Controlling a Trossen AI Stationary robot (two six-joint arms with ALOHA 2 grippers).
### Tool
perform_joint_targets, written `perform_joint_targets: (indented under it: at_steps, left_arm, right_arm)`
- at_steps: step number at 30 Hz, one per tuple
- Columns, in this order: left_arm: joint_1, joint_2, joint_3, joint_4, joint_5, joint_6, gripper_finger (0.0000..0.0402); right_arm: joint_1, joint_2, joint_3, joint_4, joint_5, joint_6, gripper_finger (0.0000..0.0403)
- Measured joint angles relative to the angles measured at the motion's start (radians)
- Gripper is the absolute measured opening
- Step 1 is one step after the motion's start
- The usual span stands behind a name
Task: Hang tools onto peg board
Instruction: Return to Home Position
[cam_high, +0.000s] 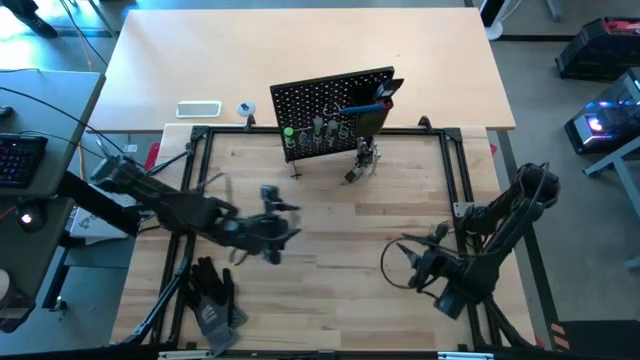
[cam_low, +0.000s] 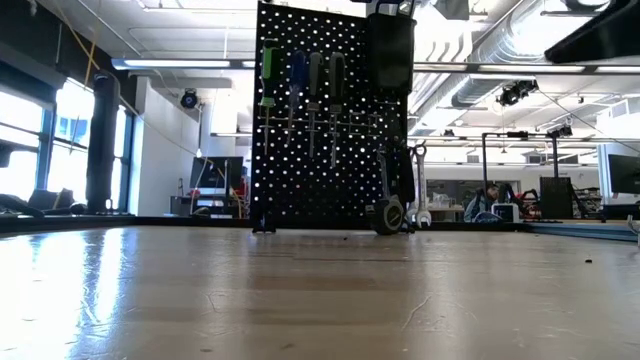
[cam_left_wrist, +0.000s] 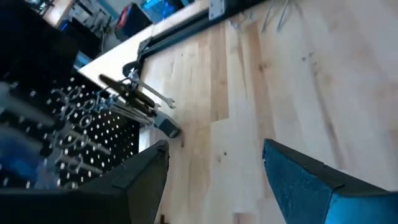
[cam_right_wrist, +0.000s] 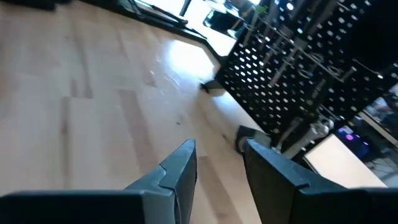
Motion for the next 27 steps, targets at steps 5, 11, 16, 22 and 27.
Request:
perform_joint_targets:
  at_steps: [5, 11, 16, 22, 27]
  left_arm:
    - [-0.065, -0.199, -0.141, 0.001, -0.014, -0.116, 0.0251]
    - [-0.129, -0.400, -0.300, 0.045, -0.043, -0.238, 0.0251]
    - [-0.174, -0.526, -0.416, 0.109, -0.124, -0.245, 0.0251]
    - [-0.179, -0.647, -0.536, 0.235, -0.134, -0.190, 0.0250]
    - [-0.171, -0.736, -0.651, 0.362, -0.122, -0.117, 0.0250]
  right_arm:
    - [-0.047, -0.095, -0.088, 0.012, 0.017, -0.001, 0.0130]
    - [-0.069, -0.263, -0.127, 0.041, 0.108, -0.116, 0.0128]
    - [-0.069, -0.429, -0.086, 0.075, 0.122, -0.367, 0.0128]
    - [-0.069, -0.642, -0.048, 0.280, 0.015, -0.816, 0.0128]
    - [-0.101, -0.829, -0.047, 0.583, -0.202, -1.237, 0.0128]
